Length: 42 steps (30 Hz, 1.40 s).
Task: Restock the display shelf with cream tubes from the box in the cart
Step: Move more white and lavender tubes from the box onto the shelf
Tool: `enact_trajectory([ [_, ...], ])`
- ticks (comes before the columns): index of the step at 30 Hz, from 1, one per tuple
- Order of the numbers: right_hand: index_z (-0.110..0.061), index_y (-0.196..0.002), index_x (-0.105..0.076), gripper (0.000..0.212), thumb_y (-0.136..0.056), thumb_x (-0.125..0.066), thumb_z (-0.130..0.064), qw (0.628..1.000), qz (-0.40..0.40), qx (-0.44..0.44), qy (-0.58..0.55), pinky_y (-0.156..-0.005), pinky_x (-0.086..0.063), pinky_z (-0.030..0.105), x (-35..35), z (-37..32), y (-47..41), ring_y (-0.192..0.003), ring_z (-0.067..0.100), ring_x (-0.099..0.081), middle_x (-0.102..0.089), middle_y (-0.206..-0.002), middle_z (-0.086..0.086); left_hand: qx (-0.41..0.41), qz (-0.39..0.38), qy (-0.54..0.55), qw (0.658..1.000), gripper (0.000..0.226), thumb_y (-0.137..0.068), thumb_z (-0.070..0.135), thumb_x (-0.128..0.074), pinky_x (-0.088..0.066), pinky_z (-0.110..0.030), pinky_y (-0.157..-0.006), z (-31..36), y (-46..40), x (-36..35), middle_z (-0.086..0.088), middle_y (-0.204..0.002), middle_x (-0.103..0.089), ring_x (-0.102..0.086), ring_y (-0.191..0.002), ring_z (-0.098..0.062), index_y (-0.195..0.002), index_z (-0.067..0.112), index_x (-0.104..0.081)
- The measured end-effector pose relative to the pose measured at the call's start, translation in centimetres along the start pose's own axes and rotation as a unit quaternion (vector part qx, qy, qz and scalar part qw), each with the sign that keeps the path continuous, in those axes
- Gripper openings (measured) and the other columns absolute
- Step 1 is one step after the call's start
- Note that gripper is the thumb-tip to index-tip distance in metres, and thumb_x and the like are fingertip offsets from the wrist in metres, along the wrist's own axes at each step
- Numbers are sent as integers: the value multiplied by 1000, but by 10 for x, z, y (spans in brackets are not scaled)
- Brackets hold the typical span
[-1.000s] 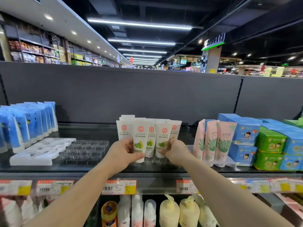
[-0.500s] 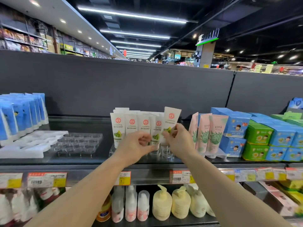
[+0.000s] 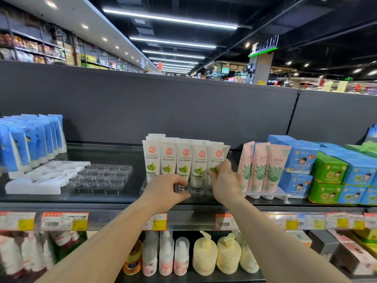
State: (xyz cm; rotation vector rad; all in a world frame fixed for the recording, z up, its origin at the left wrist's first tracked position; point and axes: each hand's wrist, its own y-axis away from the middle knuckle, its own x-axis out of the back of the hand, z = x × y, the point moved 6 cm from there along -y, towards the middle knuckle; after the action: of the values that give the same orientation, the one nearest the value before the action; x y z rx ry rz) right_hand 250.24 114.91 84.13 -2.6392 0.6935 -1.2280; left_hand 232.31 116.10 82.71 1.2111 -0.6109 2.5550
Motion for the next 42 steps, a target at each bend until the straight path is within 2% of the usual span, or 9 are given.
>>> enact_trajectory([
  [7, -11, -127, -32, 40, -95, -56, -13, 988, -80, 0, 134, -74, -51, 25, -4, 4, 2, -101, 20, -61, -56, -121, 8, -4, 2, -9, 1000, 41, -86, 37, -68, -37, -22, -93, 1, 0, -1, 10, -131, -57, -47, -121, -8, -124, 27, -60],
  [12, -16, -129, -33, 45, -93, -59, -13, 989, -110, -32, 96, -75, -51, 26, -3, 6, -3, -102, 18, -59, -56, -124, 4, -5, 8, -9, 1000, 40, -86, 37, -69, -38, -22, -92, 1, 0, 0, 11, -128, -57, -47, -116, -5, -123, 26, -60],
  [16, -22, -132, -33, 47, -94, -60, -22, 997, -74, -23, -2, -85, -48, 31, -2, 1, -7, -113, 19, -56, -54, -126, -3, 0, 8, -7, 1000, 40, -85, 36, -70, -38, -21, -89, 0, -1, 0, 12, -125, -59, -47, -109, -3, -122, 26, -61],
  [20, -19, -124, -40, 29, -97, -51, -24, 997, -52, -56, -14, -90, -48, 32, -9, 7, -8, -106, 15, -56, -57, -127, -1, -1, 2, -12, 1000, 39, -85, 36, -70, -38, -21, -89, 1, 0, -1, 11, -124, -59, -50, -113, -7, -122, 27, -61],
  [26, -7, -131, -34, 42, -96, -53, -19, 998, -22, -61, -1, -84, -46, 34, -7, 4, -7, -108, 27, -57, -56, -123, 14, 9, -17, -15, 1000, 43, -84, 37, -70, -39, -24, -95, 1, 1, 0, 10, -125, -59, -50, -117, -8, -124, 27, -59],
  [29, -11, -135, -29, 51, -94, -58, -16, 996, -61, -65, -1, -89, -49, 34, -12, 7, -9, -117, 25, -56, -54, -130, 9, 16, -34, -1, 999, 43, -85, 35, -69, -40, -26, -98, 4, 1, 3, 10, -126, -58, -51, -118, -8, -126, 25, -58],
  [32, -10, -137, -30, 47, -98, -52, -20, 996, -55, -70, -30, -88, -48, 33, -11, 9, -13, -111, 22, -57, -55, -130, 9, 23, -23, 19, 999, 44, -88, 35, -67, -39, -27, -100, 8, 6, 10, 7, -130, -56, -49, -122, -9, -129, 24, -56],
  [37, -8, -151, -7, 79, -95, -56, -32, 994, -43, -93, -30, -92, -53, 45, -8, -2, -2, -116, 29, -57, -53, -135, 11, 52, 16, -8, 998, 47, -91, 39, -60, -40, -36, -104, 3, 22, 32, 5, -140, -50, -43, -131, -15, -135, 23, -51],
  [42, 1, -149, -4, 77, -97, -49, -33, 995, -25, -94, -26, -101, -43, 42, -12, -23, 34, -129, 34, -45, -42, -145, 17, 53, 22, -54, 997, 52, -93, 46, -55, -42, -35, -102, -5, 53, 60, 2, -138, -53, -50, -124, -17, -138, 21, -48],
])
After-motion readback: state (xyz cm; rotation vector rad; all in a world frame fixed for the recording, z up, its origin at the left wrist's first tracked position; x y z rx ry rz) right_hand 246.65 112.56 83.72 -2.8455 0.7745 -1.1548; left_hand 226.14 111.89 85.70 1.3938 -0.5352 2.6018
